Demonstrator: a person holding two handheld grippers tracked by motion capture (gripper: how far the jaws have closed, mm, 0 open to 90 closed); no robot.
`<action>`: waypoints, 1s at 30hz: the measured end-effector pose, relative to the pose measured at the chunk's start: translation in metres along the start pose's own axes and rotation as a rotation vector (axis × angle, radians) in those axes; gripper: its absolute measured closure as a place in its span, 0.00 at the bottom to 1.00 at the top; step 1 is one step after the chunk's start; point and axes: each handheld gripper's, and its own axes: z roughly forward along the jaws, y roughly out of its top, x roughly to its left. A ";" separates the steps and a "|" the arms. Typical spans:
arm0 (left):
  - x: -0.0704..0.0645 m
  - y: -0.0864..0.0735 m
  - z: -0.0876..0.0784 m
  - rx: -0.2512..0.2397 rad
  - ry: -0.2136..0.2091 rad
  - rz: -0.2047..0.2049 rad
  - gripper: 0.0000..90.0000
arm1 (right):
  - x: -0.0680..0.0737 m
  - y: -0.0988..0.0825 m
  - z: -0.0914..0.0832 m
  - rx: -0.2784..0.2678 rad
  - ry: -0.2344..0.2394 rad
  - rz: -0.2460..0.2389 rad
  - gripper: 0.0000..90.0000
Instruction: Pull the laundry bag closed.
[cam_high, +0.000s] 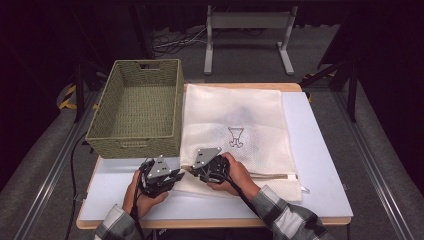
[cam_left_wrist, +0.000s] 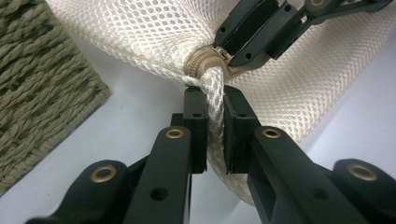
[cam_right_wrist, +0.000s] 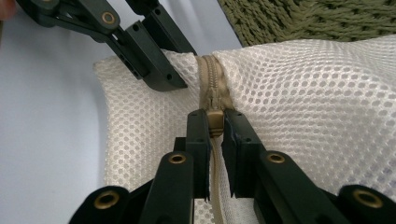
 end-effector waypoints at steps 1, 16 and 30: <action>0.000 0.000 0.000 -0.001 -0.002 0.000 0.91 | 0.000 0.000 0.001 -0.001 0.001 0.004 0.89; 0.002 0.000 -0.001 0.004 -0.007 0.004 0.91 | 0.000 -0.004 0.003 -0.035 0.002 0.005 0.91; 0.014 0.006 0.006 -0.004 -0.006 -0.048 0.67 | 0.005 -0.003 0.001 -0.030 -0.039 -0.034 0.91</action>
